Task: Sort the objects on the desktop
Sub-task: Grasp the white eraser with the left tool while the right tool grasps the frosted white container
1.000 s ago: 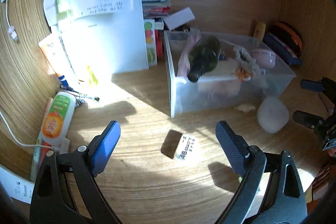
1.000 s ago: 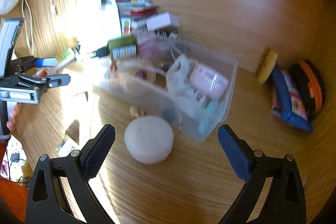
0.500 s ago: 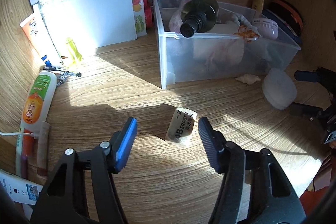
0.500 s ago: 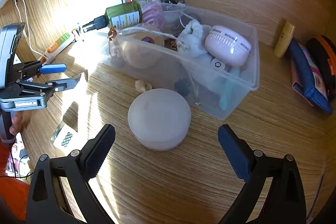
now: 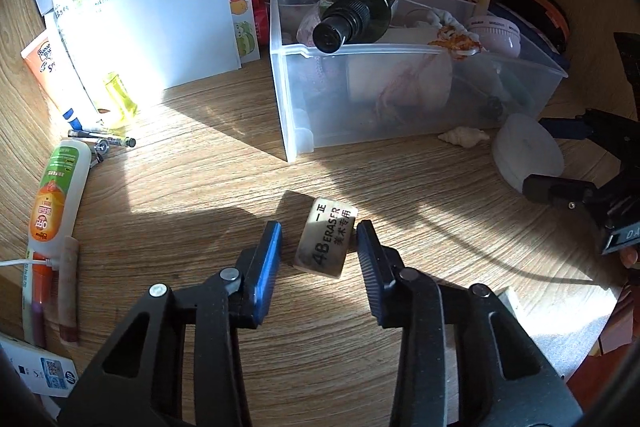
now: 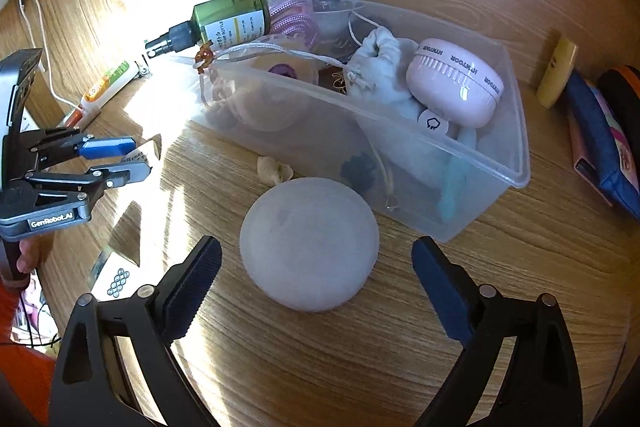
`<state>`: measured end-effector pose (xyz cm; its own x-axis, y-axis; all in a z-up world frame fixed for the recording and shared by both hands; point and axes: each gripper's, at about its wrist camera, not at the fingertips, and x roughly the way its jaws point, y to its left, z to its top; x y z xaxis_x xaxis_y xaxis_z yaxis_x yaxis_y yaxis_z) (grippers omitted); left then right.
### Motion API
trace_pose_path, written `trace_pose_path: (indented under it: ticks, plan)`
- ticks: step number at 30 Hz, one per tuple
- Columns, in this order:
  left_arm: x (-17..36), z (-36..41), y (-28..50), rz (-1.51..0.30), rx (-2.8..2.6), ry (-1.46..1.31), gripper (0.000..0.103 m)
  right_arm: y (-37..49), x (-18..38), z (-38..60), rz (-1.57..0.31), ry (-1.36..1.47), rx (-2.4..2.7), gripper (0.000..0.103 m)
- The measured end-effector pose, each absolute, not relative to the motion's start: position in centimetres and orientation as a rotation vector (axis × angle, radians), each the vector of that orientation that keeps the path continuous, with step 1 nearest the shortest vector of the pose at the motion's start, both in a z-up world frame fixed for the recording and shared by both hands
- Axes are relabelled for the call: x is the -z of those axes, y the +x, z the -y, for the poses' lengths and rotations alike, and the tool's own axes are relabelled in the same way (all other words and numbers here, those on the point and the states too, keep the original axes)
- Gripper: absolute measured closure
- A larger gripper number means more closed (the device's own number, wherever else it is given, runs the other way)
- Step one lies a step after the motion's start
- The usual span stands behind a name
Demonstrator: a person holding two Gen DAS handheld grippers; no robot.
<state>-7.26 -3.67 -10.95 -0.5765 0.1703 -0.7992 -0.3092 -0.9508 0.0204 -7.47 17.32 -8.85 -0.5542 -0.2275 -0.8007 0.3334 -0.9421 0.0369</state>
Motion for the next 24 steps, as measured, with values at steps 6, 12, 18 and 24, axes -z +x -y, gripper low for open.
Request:
trace_pose_path:
  ticks: [6, 12, 18, 24]
  plan:
    - [10.6, 3.4, -7.1, -0.255, -2.578, -1.262, 0.075, -7.6, 9.3, -17.0, -0.192, 1.283, 2.485, 0.026]
    - [10.5, 2.8, -7.3, -0.264, -2.587, -1.263, 0.077, -7.2, 9.4, -16.3, -0.271, 1.265, 2.494, 0.040]
    - [10.1, 2.6, -7.2, -0.250, -2.574, -1.268, 0.078, -6.9, 9.4, -16.1, -0.283, 1.243, 2.487, 0.041]
    - [8.7, 2.7, -7.0, -0.196, -2.582, -1.224, 0.079, -6.6, 8.4, -16.2, -0.242, 1.213, 2.486, 0.041]
